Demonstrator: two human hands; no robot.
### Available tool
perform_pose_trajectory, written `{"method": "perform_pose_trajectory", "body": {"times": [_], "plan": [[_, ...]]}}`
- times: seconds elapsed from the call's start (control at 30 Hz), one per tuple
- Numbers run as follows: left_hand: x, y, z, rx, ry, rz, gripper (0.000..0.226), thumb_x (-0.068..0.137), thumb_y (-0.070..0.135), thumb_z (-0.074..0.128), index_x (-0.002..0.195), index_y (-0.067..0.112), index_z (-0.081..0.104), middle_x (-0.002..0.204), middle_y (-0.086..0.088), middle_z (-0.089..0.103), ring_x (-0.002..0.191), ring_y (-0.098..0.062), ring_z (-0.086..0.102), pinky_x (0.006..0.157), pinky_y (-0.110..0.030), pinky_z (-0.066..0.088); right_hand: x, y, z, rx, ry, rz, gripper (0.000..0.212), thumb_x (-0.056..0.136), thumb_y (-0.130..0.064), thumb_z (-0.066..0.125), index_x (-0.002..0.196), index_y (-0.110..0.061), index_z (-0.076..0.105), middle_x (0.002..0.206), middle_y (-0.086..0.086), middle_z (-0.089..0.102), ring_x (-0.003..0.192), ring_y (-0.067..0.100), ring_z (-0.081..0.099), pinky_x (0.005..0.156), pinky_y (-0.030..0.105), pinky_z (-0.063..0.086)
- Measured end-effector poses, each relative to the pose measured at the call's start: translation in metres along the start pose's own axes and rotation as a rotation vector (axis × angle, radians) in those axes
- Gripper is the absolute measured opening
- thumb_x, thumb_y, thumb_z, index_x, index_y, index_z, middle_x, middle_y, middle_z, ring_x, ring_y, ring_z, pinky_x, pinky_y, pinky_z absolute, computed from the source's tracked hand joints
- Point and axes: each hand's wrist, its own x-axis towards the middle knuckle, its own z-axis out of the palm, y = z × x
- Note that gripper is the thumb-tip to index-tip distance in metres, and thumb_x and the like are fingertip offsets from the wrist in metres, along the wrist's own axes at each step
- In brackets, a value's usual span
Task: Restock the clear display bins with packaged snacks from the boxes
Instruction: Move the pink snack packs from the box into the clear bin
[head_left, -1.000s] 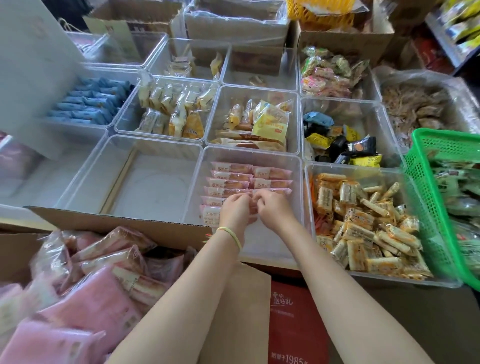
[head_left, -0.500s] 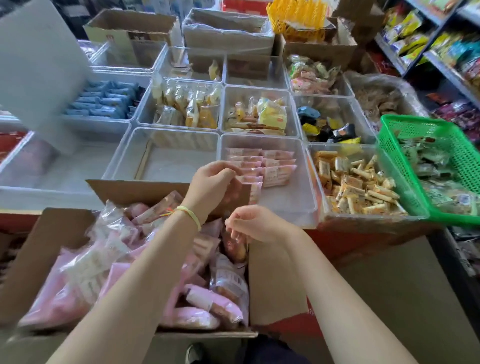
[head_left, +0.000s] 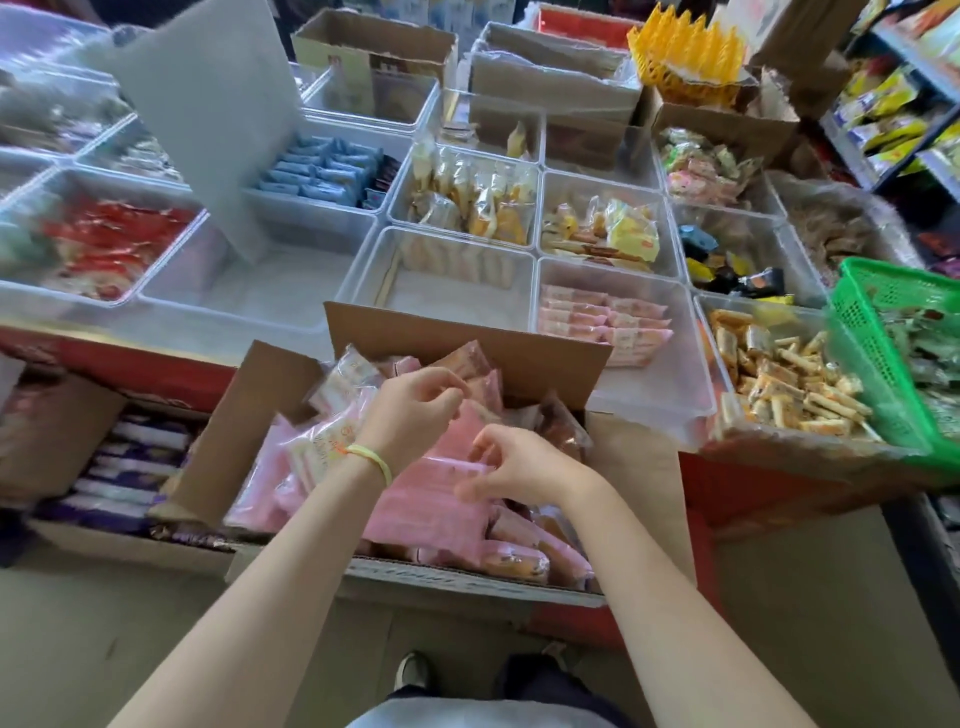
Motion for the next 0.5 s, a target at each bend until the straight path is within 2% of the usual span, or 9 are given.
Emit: {"method": "perform_pose_trajectory", "body": {"times": [0.13, 0.23, 0.33, 0.43, 0.5], "plan": [[-0.008, -0.006, -0.001, 0.079, 0.016, 0.04, 0.019, 0.091, 0.021, 0.057, 0.089, 0.028, 0.074, 0.075, 0.009, 0.069, 0.074, -0.014, 0.066, 0.072, -0.039, 0.055, -0.002, -0.003, 0.0, 0.019, 0.008, 0.004, 0.03, 0.084, -0.039, 0.078, 0.105, -0.02, 0.066, 0.095, -0.003, 0.064, 0.081, 0.008, 0.06, 0.066, 0.022, 0.045], [-0.011, -0.007, -0.001, 0.089, 0.02, 0.078, 0.018, 0.091, 0.022, 0.057, 0.093, 0.027, 0.074, 0.079, 0.008, 0.069, 0.075, -0.012, 0.065, 0.071, -0.039, 0.055, -0.006, -0.001, 0.0, 0.114, 0.009, 0.002, 0.033, 0.086, -0.046, 0.074, 0.11, -0.026, 0.063, 0.101, -0.005, 0.065, 0.088, 0.008, 0.063, 0.072, 0.023, 0.048], [-0.012, -0.004, -0.003, 0.107, 0.036, 0.133, 0.018, 0.091, 0.021, 0.058, 0.091, 0.023, 0.075, 0.078, 0.01, 0.068, 0.073, -0.006, 0.061, 0.07, -0.033, 0.052, -0.011, 0.003, 0.0, 0.284, 0.028, -0.02, 0.04, 0.08, -0.06, 0.072, 0.106, -0.031, 0.062, 0.102, -0.005, 0.068, 0.094, 0.012, 0.068, 0.082, 0.033, 0.057], [-0.017, 0.009, -0.008, 0.205, 0.056, 0.281, 0.016, 0.089, 0.025, 0.059, 0.088, 0.023, 0.075, 0.079, 0.012, 0.066, 0.073, -0.004, 0.055, 0.07, -0.029, 0.047, -0.019, 0.001, -0.008, 0.52, 0.128, -0.053, 0.031, 0.089, -0.046, 0.07, 0.102, -0.02, 0.063, 0.09, -0.005, 0.069, 0.082, 0.008, 0.066, 0.065, 0.025, 0.052], [-0.021, 0.024, -0.013, 0.245, 0.001, 0.404, 0.025, 0.086, 0.045, 0.057, 0.097, 0.029, 0.072, 0.093, 0.013, 0.067, 0.085, -0.002, 0.056, 0.078, -0.026, 0.047, -0.021, 0.0, -0.019, 0.68, 0.238, -0.063, 0.022, 0.094, -0.034, 0.067, 0.103, -0.015, 0.061, 0.09, 0.0, 0.067, 0.078, 0.01, 0.066, 0.061, 0.026, 0.051]]}}
